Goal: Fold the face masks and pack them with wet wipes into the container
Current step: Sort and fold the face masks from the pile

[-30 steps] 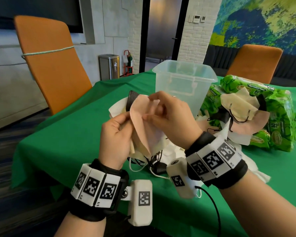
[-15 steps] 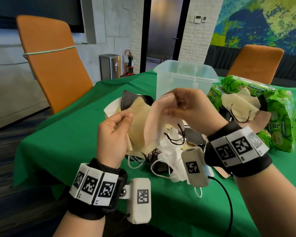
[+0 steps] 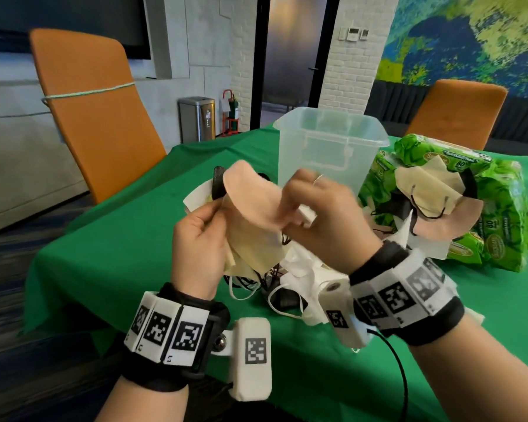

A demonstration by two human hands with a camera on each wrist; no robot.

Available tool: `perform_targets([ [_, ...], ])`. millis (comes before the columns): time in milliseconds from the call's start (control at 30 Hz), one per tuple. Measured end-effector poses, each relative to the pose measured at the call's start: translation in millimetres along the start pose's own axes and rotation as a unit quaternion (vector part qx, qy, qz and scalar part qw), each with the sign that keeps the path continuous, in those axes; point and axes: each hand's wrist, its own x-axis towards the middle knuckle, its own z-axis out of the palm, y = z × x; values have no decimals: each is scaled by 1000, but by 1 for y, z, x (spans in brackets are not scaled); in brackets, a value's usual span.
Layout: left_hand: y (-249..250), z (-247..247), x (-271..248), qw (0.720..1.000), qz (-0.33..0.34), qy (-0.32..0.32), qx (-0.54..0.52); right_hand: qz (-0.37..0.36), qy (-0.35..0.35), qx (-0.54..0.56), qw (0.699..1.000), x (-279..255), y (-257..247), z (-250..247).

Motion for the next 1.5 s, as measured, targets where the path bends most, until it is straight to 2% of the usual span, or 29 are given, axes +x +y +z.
perform_targets([
  [67, 1, -1, 1, 1000, -16, 5, -17, -22, -84, 2, 996, -7, 1, 11],
  [167, 2, -1, 1, 999, -29, 16, -33, -31, -132, -12, 991, -10, 1, 14],
  [267, 4, 0, -1, 998, -34, 19, -52, -33, -149, -37, 988, -7, -2, 14],
  [400, 5, 0, -4, 995, -22, -13, -92, -32, -159, -58, 985, -4, -6, 16],
  [600, 3, 0, -6, 994, -22, -71, -75, -50, -164, -100, 980, -5, -6, 17],
  [667, 2, 0, -5, 996, -13, -72, -49, -60, -172, -95, 979, -6, -5, 17],
  [767, -1, -2, -4, 998, 4, -62, 4, -32, -204, -42, 977, -9, -5, 12],
  [833, 1, -2, -5, 998, 19, -65, 21, 9, -183, 16, 983, -6, -6, 6],
  [933, 5, -1, -8, 994, 46, -87, 38, 101, -47, 20, 994, 2, -4, 2],
  [967, 6, 0, -9, 994, 50, -92, 39, 128, -28, 5, 991, 5, -4, 2],
  [1067, 7, 2, -11, 992, 63, -102, 39, 181, -72, -20, 981, 11, -4, 7],
  [1233, 7, -2, -11, 988, 69, -133, 28, 190, -16, 77, 979, 12, -2, 11],
  [1367, 1, -6, -6, 993, 56, -96, 47, 180, -32, 120, 976, 11, 3, 7],
  [1500, -6, -12, 0, 994, 58, -71, 61, 175, -9, 179, 968, 12, 11, -9],
])
